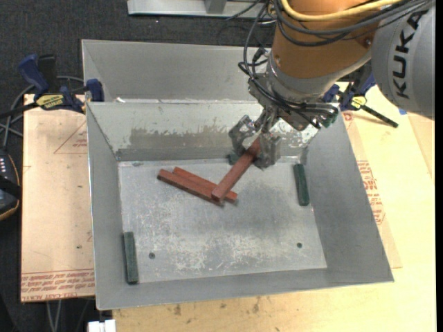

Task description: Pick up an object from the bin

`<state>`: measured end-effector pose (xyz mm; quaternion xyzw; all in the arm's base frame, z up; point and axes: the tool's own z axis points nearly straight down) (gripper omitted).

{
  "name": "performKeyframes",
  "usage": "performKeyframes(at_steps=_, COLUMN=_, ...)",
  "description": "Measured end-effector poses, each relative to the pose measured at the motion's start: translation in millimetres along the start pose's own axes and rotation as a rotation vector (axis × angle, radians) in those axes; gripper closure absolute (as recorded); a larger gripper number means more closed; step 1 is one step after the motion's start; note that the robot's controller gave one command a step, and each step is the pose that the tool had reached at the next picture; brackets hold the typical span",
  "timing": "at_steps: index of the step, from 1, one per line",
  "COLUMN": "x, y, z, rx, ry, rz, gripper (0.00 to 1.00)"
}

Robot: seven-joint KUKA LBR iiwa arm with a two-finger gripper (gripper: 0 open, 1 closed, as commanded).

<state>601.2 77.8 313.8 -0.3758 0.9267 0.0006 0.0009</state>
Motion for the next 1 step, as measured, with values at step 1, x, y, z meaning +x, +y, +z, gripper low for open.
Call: performKeyframes(at_steps=1, x=-11.2, y=12.9, z=65.0, rx=-0.003, ry=0.003, rz=-0.233, gripper=1.0)
